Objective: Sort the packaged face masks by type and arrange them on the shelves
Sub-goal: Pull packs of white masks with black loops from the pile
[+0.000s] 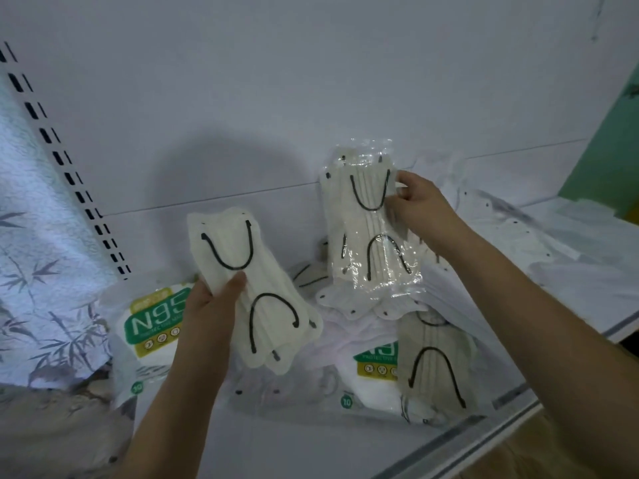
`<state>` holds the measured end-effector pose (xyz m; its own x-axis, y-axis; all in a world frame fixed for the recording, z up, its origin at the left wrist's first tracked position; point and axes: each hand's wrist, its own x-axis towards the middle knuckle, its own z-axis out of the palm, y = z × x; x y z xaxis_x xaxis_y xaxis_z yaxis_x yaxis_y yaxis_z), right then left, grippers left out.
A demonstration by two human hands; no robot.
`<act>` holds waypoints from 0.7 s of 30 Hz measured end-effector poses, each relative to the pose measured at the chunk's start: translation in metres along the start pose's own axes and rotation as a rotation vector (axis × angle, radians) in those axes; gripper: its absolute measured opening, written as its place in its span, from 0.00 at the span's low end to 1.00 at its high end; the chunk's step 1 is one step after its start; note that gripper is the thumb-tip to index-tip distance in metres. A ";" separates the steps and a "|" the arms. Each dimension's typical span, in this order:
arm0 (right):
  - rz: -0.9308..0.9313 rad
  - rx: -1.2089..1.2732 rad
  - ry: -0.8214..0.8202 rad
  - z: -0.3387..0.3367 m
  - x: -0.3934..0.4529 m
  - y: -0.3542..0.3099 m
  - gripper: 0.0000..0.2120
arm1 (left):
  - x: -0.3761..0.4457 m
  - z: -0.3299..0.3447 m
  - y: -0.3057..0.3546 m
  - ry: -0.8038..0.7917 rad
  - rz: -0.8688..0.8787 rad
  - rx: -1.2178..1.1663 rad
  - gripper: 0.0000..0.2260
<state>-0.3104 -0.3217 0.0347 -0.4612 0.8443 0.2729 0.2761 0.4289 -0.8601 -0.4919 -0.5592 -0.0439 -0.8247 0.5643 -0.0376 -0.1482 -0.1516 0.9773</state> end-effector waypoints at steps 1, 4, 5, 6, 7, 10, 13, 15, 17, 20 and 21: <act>0.040 -0.010 -0.038 -0.002 0.001 0.002 0.17 | 0.001 0.000 0.000 0.001 -0.002 -0.007 0.09; 0.144 -0.005 -0.107 -0.006 0.003 0.018 0.24 | 0.003 -0.001 -0.003 -0.010 -0.015 0.013 0.11; 0.183 0.025 -0.097 -0.007 0.005 0.026 0.26 | 0.005 -0.001 -0.002 -0.020 -0.024 0.026 0.11; 0.223 0.051 -0.070 -0.008 0.006 0.034 0.26 | 0.008 -0.001 -0.002 -0.030 -0.033 0.039 0.11; 0.253 0.025 -0.023 -0.010 0.006 0.039 0.26 | 0.011 0.000 0.001 -0.044 -0.038 0.049 0.10; 0.223 -0.549 0.146 -0.018 0.009 0.054 0.27 | 0.017 0.001 0.009 -0.085 -0.011 0.069 0.10; -0.127 -0.665 -0.003 -0.009 -0.007 0.044 0.30 | 0.017 -0.003 0.013 -0.071 0.038 0.086 0.11; -0.351 -0.547 -0.413 0.010 -0.031 0.031 0.32 | 0.016 -0.006 0.009 -0.047 0.048 0.084 0.10; -0.390 -0.631 -0.751 0.030 -0.059 0.031 0.42 | 0.015 -0.009 0.004 -0.039 0.040 0.085 0.07; -0.360 -0.768 -0.826 0.043 -0.072 0.054 0.38 | 0.017 -0.012 0.000 -0.027 0.036 0.083 0.06; -0.389 -0.729 -0.767 0.044 -0.067 0.061 0.30 | 0.018 -0.012 -0.001 -0.018 0.035 0.083 0.06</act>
<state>-0.2997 -0.3661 -0.0551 -0.9501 0.2999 -0.0852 0.3118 0.9169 -0.2491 -0.5131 -0.5590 -0.0480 -0.8184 0.5747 -0.0004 -0.0732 -0.1036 0.9919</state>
